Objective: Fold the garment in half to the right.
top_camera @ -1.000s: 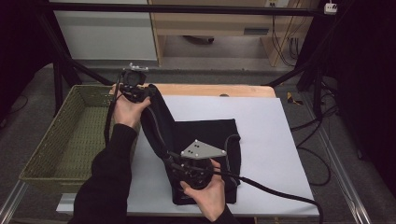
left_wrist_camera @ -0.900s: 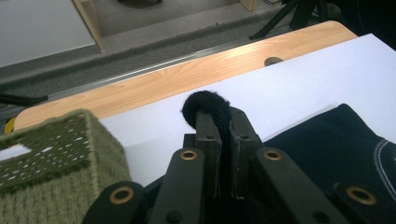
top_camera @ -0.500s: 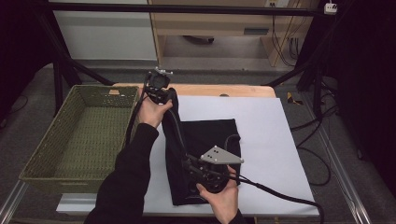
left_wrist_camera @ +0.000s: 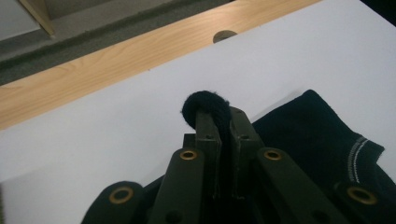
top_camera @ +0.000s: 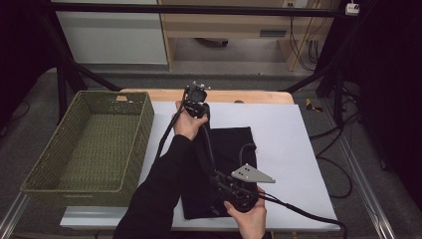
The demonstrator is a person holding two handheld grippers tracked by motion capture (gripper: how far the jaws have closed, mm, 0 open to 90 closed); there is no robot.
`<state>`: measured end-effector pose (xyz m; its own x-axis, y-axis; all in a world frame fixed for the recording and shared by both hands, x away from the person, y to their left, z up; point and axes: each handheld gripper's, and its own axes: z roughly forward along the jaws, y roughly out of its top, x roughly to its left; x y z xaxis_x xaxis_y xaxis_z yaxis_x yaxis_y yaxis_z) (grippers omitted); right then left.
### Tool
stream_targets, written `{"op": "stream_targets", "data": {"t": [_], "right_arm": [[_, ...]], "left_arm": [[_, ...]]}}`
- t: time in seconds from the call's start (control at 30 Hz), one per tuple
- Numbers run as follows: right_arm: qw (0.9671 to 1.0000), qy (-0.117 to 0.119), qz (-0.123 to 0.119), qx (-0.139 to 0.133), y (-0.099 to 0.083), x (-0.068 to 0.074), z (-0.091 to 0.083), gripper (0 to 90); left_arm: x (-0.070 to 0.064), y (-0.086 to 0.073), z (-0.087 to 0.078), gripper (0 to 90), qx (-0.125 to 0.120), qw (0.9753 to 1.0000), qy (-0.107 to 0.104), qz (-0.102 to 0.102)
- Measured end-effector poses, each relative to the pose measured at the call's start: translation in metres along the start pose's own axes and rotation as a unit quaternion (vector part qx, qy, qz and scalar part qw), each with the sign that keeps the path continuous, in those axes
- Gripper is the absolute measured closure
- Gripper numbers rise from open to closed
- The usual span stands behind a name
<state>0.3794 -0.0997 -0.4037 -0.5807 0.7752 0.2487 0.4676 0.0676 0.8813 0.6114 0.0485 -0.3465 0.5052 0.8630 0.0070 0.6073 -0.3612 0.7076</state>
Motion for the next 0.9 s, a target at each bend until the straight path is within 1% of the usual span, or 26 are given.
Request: {"op": "stream_targets", "data": {"t": [0.13, 0.23, 0.27, 0.4, 0.6, 0.63, 0.67, 0.73, 0.77, 0.83, 0.9], "right_arm": [[0.9999, -0.01, 0.007, 0.002, -0.003, -0.007, -0.004, 76.7], [0.9998, -0.015, 0.011, 0.003, -0.007, -0.012, -0.009, 76.6], [0.9998, -0.017, 0.011, 0.003, -0.009, -0.014, -0.01, 76.5], [0.9994, -0.028, 0.019, 0.007, -0.015, -0.022, -0.016, 76.6], [0.9988, -0.037, 0.029, 0.011, -0.02, -0.029, -0.019, 76.4], [0.9988, -0.037, 0.031, 0.01, -0.021, -0.031, -0.02, 76.3], [0.9986, -0.041, 0.033, 0.011, -0.022, -0.033, -0.02, 76.2], [0.998, -0.049, 0.036, 0.016, -0.025, -0.035, -0.021, 76.1], [0.9979, -0.051, 0.036, 0.018, -0.026, -0.036, -0.022, 76.1], [0.9976, -0.057, 0.035, 0.02, -0.027, -0.037, -0.023, 75.8], [0.9972, -0.062, 0.036, 0.022, -0.027, -0.038, -0.023, 75.5]], "left_arm": [[-0.01, 0.0, 0.013, 84.6, 0.005, 0.9999, -0.009, 0.002], [-0.017, 0.0, 0.019, 84.4, 0.008, 0.9999, -0.013, 0.005], [-0.02, 0.001, 0.021, 84.4, 0.009, 0.9998, -0.017, 0.007], [-0.031, 0.002, 0.028, 84.3, 0.014, 0.9996, -0.017, 0.017], [-0.042, 0.002, 0.043, 84.1, 0.023, 0.9993, -0.024, 0.019], [-0.042, 0.002, 0.043, 84.0, 0.023, 0.9993, -0.024, 0.019], [-0.045, 0.002, 0.05, 83.8, 0.023, 0.9992, -0.028, 0.017], [-0.048, 0.001, 0.056, 83.5, 0.025, 0.999, -0.035, 0.015], [-0.048, 0.001, 0.056, 83.4, 0.025, 0.999, -0.035, 0.015], [-0.052, -0.001, 0.065, 83.2, 0.026, 0.9984, -0.048, 0.013], [-0.054, -0.003, 0.069, 81.9, 0.02, 0.9981, -0.057, 0.01]]}}
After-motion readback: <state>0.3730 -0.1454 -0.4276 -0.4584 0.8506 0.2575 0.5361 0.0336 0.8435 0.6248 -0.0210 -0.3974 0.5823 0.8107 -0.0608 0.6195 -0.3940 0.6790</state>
